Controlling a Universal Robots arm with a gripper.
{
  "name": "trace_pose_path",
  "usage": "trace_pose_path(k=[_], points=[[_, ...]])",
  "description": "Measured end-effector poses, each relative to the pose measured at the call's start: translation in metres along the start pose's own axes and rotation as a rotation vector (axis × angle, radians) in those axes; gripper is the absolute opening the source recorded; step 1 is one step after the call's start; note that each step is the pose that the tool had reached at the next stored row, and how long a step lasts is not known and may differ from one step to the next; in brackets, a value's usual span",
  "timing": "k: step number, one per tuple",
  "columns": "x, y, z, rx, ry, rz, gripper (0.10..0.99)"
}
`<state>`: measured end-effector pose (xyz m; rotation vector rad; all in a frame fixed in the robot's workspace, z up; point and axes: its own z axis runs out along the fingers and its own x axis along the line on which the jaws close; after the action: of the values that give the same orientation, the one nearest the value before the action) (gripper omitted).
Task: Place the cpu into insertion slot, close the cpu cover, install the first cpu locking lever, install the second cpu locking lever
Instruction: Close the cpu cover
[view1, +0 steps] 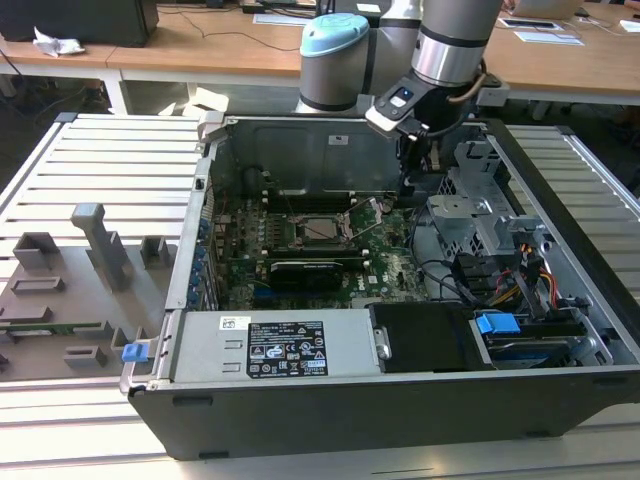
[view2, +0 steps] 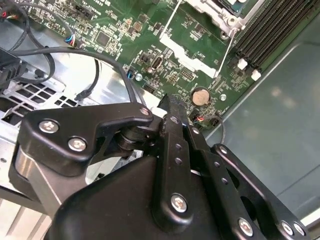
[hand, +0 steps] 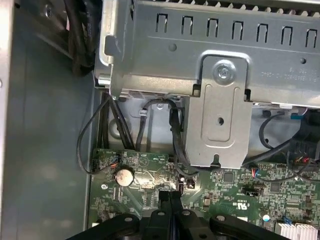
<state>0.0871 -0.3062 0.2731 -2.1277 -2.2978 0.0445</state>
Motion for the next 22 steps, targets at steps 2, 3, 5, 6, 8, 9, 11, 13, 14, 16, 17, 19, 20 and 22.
trace_pose_path(k=[2,3,5,6,8,9,11,13,14,16,17,19,20,22], points=[[0.0002,-0.0032,0.0005,0.0,-0.0001,0.0,0.106],[0.0003,-0.0049,0.0009,0.0,0.0,0.0,0.106],[0.0002,-0.0068,0.0021,0.0,0.0,0.0,0.106],[0.0001,-0.0071,0.0031,0.0,-0.0001,0.0,0.106],[0.0,-0.0074,0.0054,0.0,-0.0001,0.0,0.106],[0.0,-0.0075,0.0062,0.0,-0.0001,0.0,0.106],[0.0,-0.0075,0.0076,0.0,-0.0001,0.0,0.106],[0.0,-0.0076,0.0094,0.0,-0.0001,0.0,0.106],[0.0,-0.0076,0.01,0.0,-0.0001,0.0,0.106],[0.0,-0.0076,0.0113,0.0,-0.0001,0.0,0.106],[0.0001,-0.0076,0.0125,0.0,-0.0001,0.0,0.106],[0.0001,-0.0077,0.0149,0.0,0.0,0.0,0.106],[0.0001,-0.0077,0.0156,0.0,0.0,0.0,0.106],[0.0001,-0.0078,0.0169,0.0,-0.0001,0.0,0.106]])
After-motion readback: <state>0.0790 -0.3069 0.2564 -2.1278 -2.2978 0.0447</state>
